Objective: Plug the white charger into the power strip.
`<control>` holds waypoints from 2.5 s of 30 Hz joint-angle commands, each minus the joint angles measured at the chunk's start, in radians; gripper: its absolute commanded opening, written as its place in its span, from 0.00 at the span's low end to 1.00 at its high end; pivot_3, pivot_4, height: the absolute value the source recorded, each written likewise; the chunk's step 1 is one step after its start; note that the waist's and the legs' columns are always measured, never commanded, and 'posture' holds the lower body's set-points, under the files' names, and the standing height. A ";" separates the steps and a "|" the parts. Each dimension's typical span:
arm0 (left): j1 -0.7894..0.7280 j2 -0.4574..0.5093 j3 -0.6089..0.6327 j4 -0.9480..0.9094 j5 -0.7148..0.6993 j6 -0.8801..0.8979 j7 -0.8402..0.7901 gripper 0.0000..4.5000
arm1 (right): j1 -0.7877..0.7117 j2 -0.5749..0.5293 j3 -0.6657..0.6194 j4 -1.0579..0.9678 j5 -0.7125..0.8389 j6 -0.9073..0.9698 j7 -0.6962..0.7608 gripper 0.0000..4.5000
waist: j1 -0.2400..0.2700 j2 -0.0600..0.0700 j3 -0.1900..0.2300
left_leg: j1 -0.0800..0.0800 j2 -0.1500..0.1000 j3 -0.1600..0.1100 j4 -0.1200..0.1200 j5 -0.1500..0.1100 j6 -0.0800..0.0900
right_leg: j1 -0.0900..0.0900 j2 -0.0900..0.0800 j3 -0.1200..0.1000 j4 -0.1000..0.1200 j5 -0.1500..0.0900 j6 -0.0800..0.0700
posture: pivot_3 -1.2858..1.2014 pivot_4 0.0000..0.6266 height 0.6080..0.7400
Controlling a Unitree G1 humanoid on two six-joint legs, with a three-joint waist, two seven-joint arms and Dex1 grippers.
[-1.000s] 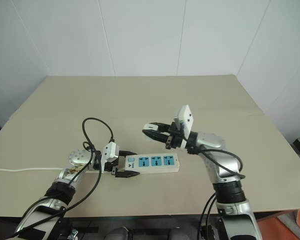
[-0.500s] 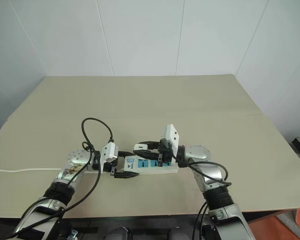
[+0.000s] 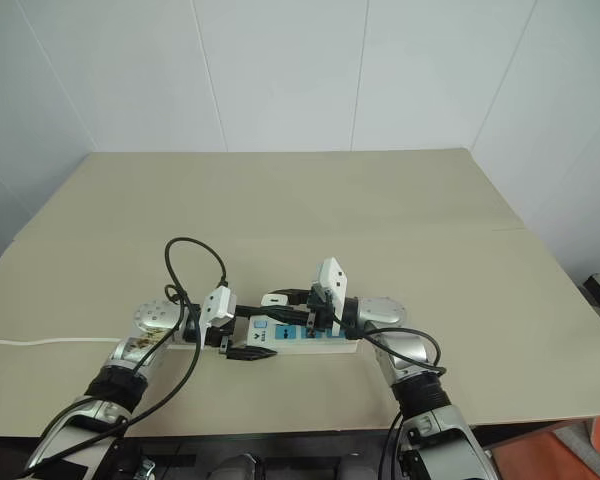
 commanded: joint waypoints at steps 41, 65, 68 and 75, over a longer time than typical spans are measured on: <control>0.039 0.044 -0.034 -0.060 0.001 0.042 -0.012 0.74 | 0.038 -0.038 -0.009 -0.016 -0.007 0.007 0.047 0.26 | -0.015 0.000 0.000 | 0.000 0.000 0.000 0.000 0.000 0.000 | 0.000 0.000 0.000 0.000 0.000 0.000 | 0.52 0.24 1.00; 0.053 0.048 -0.040 -0.076 -0.001 0.050 0.027 0.74 | 0.000 -0.061 0.068 0.020 -0.042 -0.035 0.102 0.26 | -0.003 0.000 0.000 | 0.001 0.000 0.000 0.000 0.000 0.000 | 0.000 0.000 0.000 0.000 -0.001 0.000 | 0.52 0.24 1.00; 0.049 0.044 -0.040 -0.071 0.000 0.050 0.034 0.74 | 0.000 -0.048 0.102 0.035 -0.074 -0.048 0.101 0.26 | -0.004 0.000 0.000 | 0.002 0.001 0.000 0.000 0.000 0.000 | 0.001 0.001 0.000 0.000 -0.001 0.002 | 0.52 0.24 1.00; 0.060 0.044 -0.036 -0.085 -0.002 0.058 0.038 0.74 | 0.001 -0.028 0.116 0.095 -0.108 -0.069 0.100 0.26 | -0.021 -0.002 -0.001 | 0.007 0.001 0.000 -0.001 0.000 0.000 | 0.004 0.001 0.001 0.001 -0.003 0.003 | 0.52 0.24 1.00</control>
